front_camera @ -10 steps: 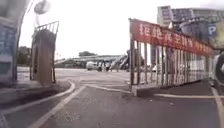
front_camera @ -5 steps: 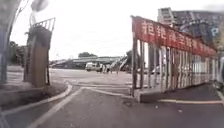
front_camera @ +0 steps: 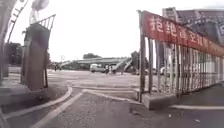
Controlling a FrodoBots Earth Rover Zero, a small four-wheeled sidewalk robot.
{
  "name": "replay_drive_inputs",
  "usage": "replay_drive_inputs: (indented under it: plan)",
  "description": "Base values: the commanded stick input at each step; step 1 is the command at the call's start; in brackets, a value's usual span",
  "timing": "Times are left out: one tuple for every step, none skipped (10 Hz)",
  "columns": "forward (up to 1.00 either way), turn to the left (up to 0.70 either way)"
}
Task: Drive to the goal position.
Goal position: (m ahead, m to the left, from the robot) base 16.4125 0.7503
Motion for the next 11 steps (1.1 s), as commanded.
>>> replay_drive_inputs:
  plan:
    - [0.45, 0.00]
    - [0.45, 0.00]
    - [0.45, 0.00]
    - [0.45, 0.00]
    - [0.45, 0.00]
    - [0.45, 0.00]
    - [0.45, 0.00]
    - [0.45, 0.00]
    - [0.45, 0.00]
    - [0.45, 0.00]
    - [0.45, 0.00]
